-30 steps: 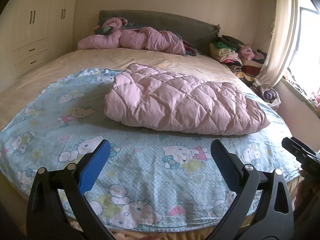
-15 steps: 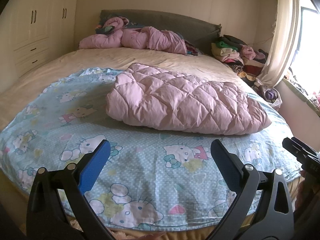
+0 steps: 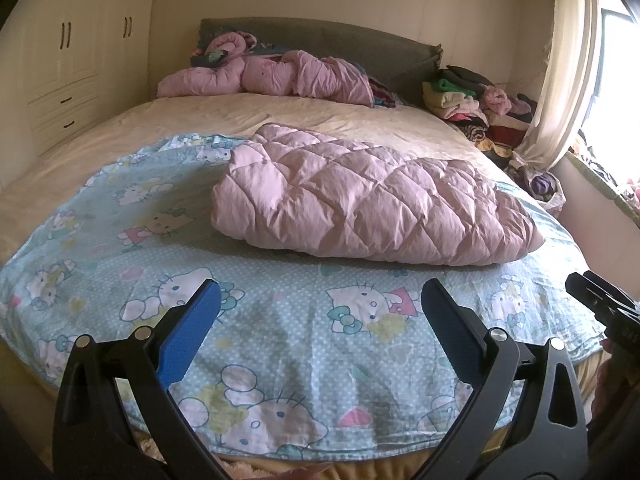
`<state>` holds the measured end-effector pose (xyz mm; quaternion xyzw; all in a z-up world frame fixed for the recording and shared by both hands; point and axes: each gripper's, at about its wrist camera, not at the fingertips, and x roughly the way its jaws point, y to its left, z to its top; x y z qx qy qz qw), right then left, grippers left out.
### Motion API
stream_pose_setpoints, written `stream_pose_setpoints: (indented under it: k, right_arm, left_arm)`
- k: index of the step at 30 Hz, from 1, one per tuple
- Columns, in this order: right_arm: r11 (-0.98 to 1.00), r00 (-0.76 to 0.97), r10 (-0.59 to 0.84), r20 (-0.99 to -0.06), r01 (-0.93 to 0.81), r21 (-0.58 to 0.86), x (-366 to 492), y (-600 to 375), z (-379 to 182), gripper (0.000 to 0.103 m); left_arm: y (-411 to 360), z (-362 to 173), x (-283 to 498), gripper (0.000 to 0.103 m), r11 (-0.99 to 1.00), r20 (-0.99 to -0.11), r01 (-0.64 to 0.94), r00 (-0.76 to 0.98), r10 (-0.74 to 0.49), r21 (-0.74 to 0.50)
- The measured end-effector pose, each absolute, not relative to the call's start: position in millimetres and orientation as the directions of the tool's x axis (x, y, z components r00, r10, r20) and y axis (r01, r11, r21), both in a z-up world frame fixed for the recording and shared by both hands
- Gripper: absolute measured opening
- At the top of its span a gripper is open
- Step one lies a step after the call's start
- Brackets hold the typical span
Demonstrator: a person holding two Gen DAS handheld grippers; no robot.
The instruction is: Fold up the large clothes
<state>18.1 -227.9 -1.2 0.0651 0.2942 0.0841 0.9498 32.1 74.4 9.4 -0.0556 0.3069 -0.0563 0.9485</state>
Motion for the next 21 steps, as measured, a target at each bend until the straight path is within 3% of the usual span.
stream_pose_setpoints:
  k: [21]
  right_arm:
    - [0.978, 0.805, 0.193, -0.561, -0.109, 0.18, 16.2, -223.7, -8.8, 0.099]
  left_arm:
    - [82.2, 5.3, 30.4, 0.094, 0.994, -0.6, 0.039, 0.794, -0.092, -0.1]
